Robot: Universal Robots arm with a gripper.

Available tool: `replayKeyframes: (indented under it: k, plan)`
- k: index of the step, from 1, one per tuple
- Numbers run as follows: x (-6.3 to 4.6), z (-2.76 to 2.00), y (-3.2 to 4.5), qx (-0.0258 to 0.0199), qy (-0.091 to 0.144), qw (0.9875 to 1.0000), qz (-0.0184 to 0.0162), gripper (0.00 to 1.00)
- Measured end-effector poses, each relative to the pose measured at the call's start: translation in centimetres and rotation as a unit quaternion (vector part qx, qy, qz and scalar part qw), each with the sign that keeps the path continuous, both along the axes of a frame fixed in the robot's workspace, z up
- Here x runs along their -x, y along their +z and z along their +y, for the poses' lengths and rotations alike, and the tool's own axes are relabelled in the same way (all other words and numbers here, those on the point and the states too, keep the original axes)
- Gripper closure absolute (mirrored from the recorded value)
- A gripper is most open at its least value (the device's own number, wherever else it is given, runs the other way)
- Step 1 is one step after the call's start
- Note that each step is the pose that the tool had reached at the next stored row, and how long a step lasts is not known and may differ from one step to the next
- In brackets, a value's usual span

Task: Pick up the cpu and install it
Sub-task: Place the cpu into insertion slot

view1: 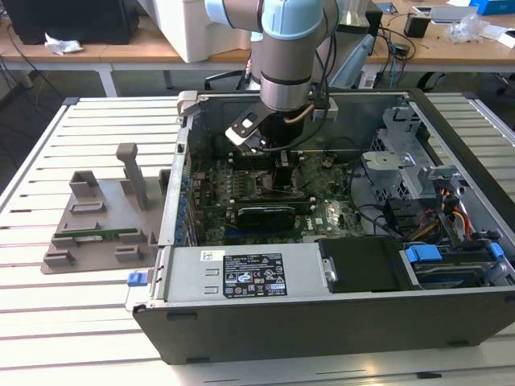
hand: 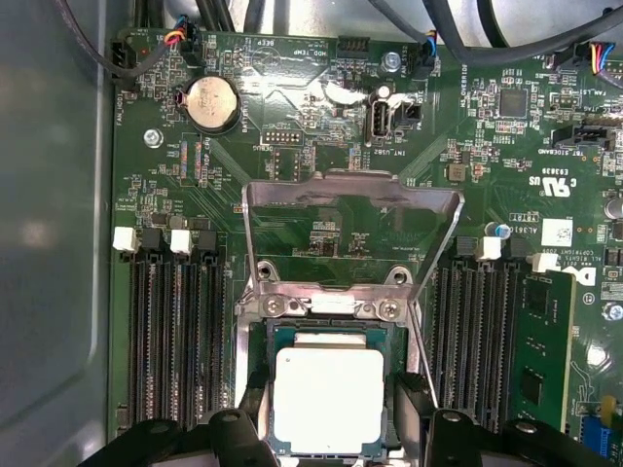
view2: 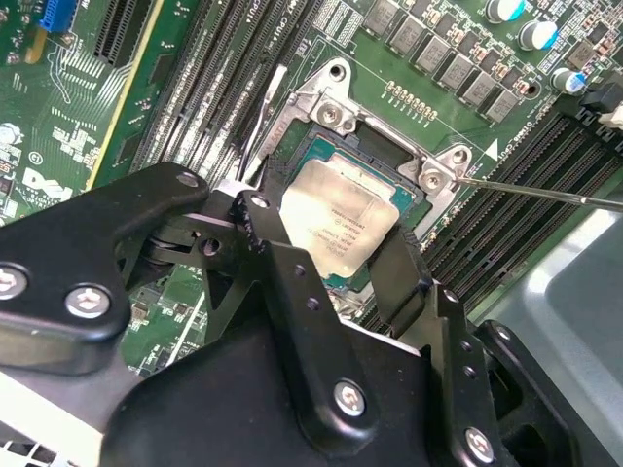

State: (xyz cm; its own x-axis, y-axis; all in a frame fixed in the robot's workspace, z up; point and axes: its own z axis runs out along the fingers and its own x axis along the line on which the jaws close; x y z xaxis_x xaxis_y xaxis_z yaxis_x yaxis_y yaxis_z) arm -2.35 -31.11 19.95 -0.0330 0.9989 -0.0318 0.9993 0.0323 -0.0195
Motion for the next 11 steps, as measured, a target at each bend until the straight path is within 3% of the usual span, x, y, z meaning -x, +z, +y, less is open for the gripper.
replayKeyframes:
  k: [4, 9, 10, 11]
  plan:
    - [0.0, 0.00, 0.06, 0.0000, 0.000, 1.0000, 0.0000, 0.38]
    - [0.0, 0.00, 1.19, 0.0000, 0.000, 1.0000, 0.0000, 0.38]
    - [0.0, 0.01, 1.66, -0.0002, 0.000, 1.0000, 0.0000, 0.53]
    - [0.1, -0.04, 1.44, 0.0011, 0.009, 1.0000, 0.0001, 0.89]
